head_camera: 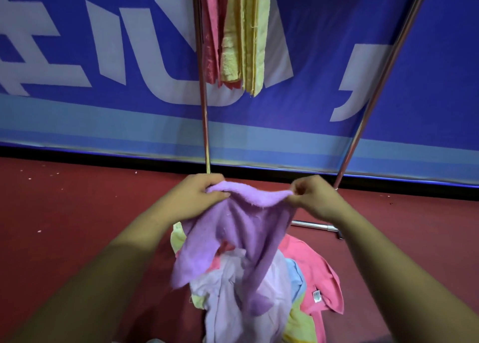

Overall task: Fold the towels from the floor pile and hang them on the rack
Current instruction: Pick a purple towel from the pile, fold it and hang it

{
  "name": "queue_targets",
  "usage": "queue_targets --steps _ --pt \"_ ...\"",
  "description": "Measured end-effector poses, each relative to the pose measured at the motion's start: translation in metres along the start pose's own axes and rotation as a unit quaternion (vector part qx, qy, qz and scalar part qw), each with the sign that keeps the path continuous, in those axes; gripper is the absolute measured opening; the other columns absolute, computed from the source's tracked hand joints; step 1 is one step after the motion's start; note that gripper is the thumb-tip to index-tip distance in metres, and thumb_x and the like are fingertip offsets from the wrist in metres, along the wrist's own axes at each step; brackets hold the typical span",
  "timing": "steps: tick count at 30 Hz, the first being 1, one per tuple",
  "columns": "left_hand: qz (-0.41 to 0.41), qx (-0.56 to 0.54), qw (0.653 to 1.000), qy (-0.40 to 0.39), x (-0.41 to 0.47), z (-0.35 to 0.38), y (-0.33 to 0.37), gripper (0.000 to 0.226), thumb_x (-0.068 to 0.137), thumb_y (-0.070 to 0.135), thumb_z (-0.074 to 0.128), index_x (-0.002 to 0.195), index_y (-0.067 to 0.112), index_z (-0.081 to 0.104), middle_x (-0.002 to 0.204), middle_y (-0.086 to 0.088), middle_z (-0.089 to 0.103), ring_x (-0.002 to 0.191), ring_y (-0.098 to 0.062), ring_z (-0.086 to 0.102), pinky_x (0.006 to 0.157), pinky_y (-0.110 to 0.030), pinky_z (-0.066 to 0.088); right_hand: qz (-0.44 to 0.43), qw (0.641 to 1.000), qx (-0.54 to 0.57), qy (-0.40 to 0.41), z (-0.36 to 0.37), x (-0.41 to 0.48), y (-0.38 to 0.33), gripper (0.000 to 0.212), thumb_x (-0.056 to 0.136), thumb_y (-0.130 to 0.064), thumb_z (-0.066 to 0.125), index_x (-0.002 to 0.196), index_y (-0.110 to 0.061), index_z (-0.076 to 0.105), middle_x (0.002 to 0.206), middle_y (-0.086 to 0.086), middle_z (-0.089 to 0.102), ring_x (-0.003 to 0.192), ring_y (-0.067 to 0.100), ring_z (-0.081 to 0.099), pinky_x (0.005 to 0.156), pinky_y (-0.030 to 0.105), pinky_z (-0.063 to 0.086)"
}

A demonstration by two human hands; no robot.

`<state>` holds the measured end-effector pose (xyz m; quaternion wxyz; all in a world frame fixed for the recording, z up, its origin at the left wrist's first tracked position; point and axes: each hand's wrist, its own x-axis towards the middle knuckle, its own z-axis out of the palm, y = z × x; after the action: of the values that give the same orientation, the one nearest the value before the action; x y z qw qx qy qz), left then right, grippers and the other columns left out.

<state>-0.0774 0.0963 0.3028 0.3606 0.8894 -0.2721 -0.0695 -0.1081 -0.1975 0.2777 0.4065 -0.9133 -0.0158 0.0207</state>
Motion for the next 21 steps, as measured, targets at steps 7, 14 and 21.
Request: queue_targets --steps 7,14,21 --pt "-0.004 -0.105 0.994 -0.022 0.004 0.016 0.03 0.022 0.083 0.033 0.066 0.083 0.011 0.066 0.075 -0.009 0.063 0.068 -0.007 0.052 0.064 -0.028 0.043 -0.124 0.974 0.1 -0.163 0.036 -0.011 -0.047 0.027 0.088 -0.04 0.072 0.1 -0.016 0.074 0.089 0.005 0.071 0.076 0.008 0.052 0.073 0.046 0.052" --pt "-0.004 0.063 0.998 -0.006 0.003 -0.004 -0.004 0.019 0.081 0.021 0.08 0.076 0.02 0.062 0.077 0.006 0.056 0.07 -0.001 0.05 0.067 -0.023 0.038 0.031 0.978 0.205 0.024 0.012 -0.001 -0.028 0.031 0.084 -0.012 0.069 0.054 -0.019 0.06 0.053 -0.005 0.045 0.054 0.012 0.036 0.058 0.03 0.029" --pt "-0.036 -0.199 0.978 0.045 0.002 -0.005 0.011 0.008 0.082 0.018 0.076 0.08 0.016 0.068 0.074 0.006 0.064 0.071 -0.004 0.054 0.069 -0.021 0.042 0.027 0.999 0.002 -0.021 0.004 -0.008 -0.03 0.006 0.085 -0.017 0.075 0.085 -0.013 0.071 0.075 -0.007 0.064 0.064 0.005 0.053 0.066 0.026 0.045"
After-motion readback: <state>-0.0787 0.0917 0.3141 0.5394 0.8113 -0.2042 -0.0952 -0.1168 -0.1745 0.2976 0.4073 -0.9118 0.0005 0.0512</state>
